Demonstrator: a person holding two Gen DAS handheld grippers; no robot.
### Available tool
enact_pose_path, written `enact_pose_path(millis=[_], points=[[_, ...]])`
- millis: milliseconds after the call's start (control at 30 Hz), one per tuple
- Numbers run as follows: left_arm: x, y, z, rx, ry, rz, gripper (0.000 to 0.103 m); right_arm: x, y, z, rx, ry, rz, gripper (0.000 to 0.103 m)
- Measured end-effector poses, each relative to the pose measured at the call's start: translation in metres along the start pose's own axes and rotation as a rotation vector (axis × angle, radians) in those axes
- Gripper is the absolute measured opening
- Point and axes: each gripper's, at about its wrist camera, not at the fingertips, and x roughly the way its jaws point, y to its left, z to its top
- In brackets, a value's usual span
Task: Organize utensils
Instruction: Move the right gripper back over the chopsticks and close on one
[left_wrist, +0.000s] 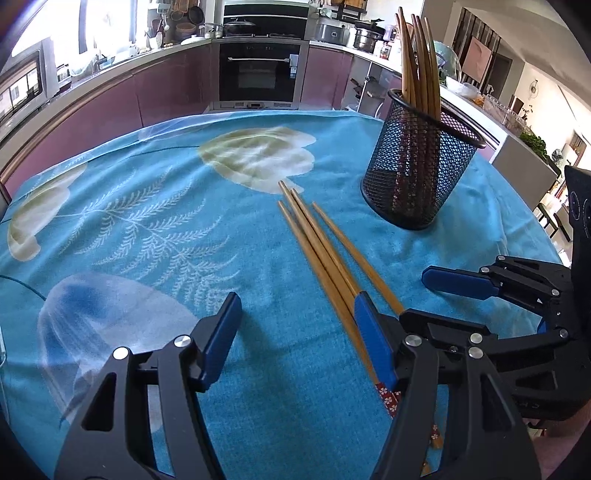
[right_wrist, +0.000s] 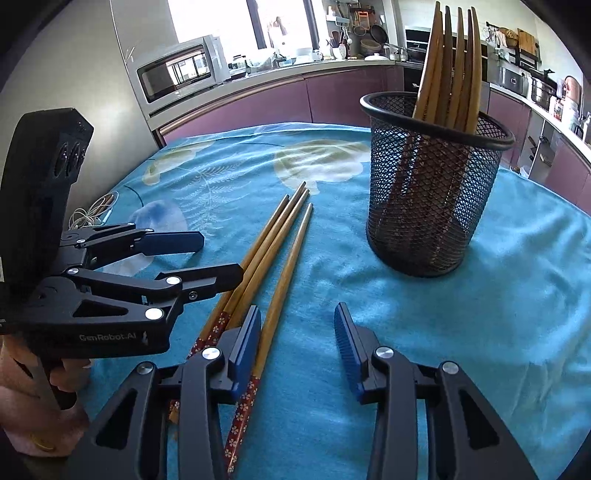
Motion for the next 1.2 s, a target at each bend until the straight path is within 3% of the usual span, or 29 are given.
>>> enact_pose_path(millis=[300, 700, 1000, 1200], points=[[0.001, -0.001, 0.0, 0.036, 0.004, 0.026, 0.057, -0.001, -0.001, 0.0, -0.001, 0.0, 0.003, 0.038], [0.003, 0.003, 0.001, 0.055, 0.011, 0.039, 0.038, 0.004, 0.003, 0.006, -0.021, 0.007, -0.021, 0.037], [0.005, 0.012, 0.007, 0.011, 0.014, 0.023, 0.017, 0.013, 0.003, 0.016, -0.031, 0.024, -0.04, 0.021], [0.005, 0.013, 0.008, 0.006, 0.015, 0.024, 0.017, 0.012, -0.007, 0.018, 0.015, 0.027, -0.01, 0.008]])
